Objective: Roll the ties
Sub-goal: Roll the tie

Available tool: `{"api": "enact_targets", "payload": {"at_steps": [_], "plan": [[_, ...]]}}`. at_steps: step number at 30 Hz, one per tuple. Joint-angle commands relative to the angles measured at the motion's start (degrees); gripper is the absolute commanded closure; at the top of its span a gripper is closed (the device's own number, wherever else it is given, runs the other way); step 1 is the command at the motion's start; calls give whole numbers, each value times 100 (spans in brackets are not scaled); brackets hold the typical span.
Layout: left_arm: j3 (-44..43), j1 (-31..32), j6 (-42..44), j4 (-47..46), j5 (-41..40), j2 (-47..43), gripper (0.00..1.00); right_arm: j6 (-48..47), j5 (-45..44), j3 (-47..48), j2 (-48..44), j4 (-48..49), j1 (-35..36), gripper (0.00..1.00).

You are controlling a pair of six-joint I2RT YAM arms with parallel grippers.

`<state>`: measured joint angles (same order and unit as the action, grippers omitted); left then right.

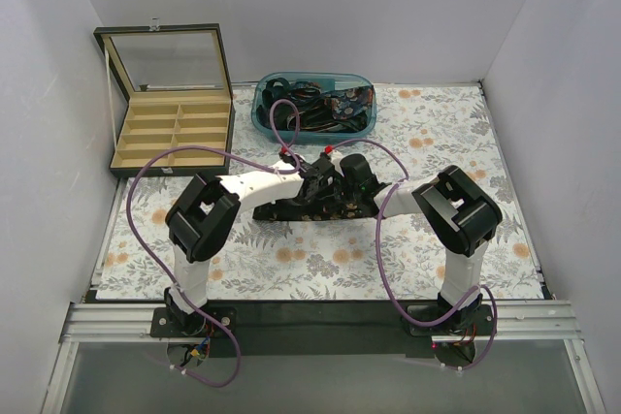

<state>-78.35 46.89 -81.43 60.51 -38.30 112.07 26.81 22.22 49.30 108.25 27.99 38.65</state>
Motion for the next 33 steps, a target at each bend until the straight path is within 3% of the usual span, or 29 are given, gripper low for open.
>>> {"api": "enact_targets", "payload": {"at_steps": [1, 17, 33], "plan": [[-242, 83, -93, -22, 67, -177, 50, -141, -227, -61, 12, -619, 37, 81], [170, 92, 347, -1172, 895, -607, 48, -185, -112, -26, -32, -540, 72, 81], [285, -66, 470, -1305, 868, -1477, 48, -580, -7, 27, -620, -566, 72, 74]]}}
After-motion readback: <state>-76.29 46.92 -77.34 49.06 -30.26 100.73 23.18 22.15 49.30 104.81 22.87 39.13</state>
